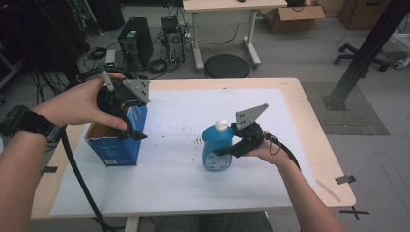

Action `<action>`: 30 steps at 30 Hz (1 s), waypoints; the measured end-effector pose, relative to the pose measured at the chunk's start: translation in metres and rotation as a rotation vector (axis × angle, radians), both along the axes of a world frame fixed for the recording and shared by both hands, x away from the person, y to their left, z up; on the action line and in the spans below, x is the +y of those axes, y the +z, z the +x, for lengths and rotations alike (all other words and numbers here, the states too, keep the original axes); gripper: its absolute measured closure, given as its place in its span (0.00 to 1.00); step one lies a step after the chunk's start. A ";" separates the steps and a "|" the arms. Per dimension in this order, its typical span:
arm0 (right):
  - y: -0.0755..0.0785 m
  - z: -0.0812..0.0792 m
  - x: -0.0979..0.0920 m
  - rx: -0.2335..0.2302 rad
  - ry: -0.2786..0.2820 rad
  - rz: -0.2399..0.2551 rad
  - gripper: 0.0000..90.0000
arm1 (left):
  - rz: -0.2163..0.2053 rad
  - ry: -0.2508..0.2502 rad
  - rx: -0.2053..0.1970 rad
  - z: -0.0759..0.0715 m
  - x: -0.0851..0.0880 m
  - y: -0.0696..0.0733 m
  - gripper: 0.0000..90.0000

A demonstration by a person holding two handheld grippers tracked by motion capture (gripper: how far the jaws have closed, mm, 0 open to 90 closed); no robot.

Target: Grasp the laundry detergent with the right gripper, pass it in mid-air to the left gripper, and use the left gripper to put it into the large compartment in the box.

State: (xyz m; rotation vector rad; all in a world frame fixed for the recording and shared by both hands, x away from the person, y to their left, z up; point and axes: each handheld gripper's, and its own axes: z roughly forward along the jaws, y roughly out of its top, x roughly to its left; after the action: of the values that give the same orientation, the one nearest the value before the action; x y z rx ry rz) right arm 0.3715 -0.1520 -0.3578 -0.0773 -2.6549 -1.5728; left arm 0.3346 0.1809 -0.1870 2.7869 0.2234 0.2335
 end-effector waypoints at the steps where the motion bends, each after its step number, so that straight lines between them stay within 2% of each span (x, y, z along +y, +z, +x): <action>1: 0.004 0.000 0.001 -0.004 0.000 0.004 0.47 | -0.004 -0.002 -0.001 0.000 0.000 0.001 0.04; 4: 0.012 0.001 0.004 -0.012 -0.006 0.003 0.47 | -0.008 -0.001 -0.005 0.000 0.000 0.004 0.04; 5: 0.021 0.001 0.009 -0.026 -0.003 -0.002 0.47 | -0.009 -0.003 -0.008 -0.001 -0.001 0.006 0.04; 9: 0.035 0.002 0.018 -0.039 0.005 -0.010 0.47 | -0.011 -0.006 -0.012 -0.002 -0.004 0.009 0.04; 10: 0.035 0.002 0.018 -0.039 0.005 -0.010 0.47 | -0.011 -0.006 -0.012 -0.002 -0.004 0.009 0.04; 11: 0.043 0.002 0.024 -0.043 0.012 -0.012 0.47 | -0.011 -0.007 -0.015 -0.002 -0.005 0.011 0.04; 14: 0.049 0.002 0.029 -0.043 0.015 -0.014 0.47 | -0.015 -0.024 -0.021 -0.003 -0.007 0.014 0.04; 17: 0.064 0.000 0.042 -0.070 0.023 -0.026 0.47 | -0.021 -0.024 -0.027 -0.004 -0.010 0.019 0.04; 23: 0.077 -0.002 0.057 -0.085 0.039 -0.039 0.47 | -0.020 -0.022 -0.031 -0.006 -0.013 0.025 0.04; 25: 0.084 -0.004 0.069 -0.096 0.055 -0.054 0.47 | -0.022 -0.026 -0.037 -0.007 -0.014 0.027 0.04; 30: 0.090 -0.007 0.085 -0.100 0.072 -0.065 0.47 | -0.021 -0.032 -0.038 -0.009 -0.018 0.031 0.04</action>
State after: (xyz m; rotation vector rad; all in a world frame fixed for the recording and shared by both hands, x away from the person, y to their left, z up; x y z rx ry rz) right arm 0.3650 -0.0675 -0.2681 0.0955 -2.7504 -1.5078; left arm 0.3256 0.1634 -0.1563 2.7604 0.1708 0.2752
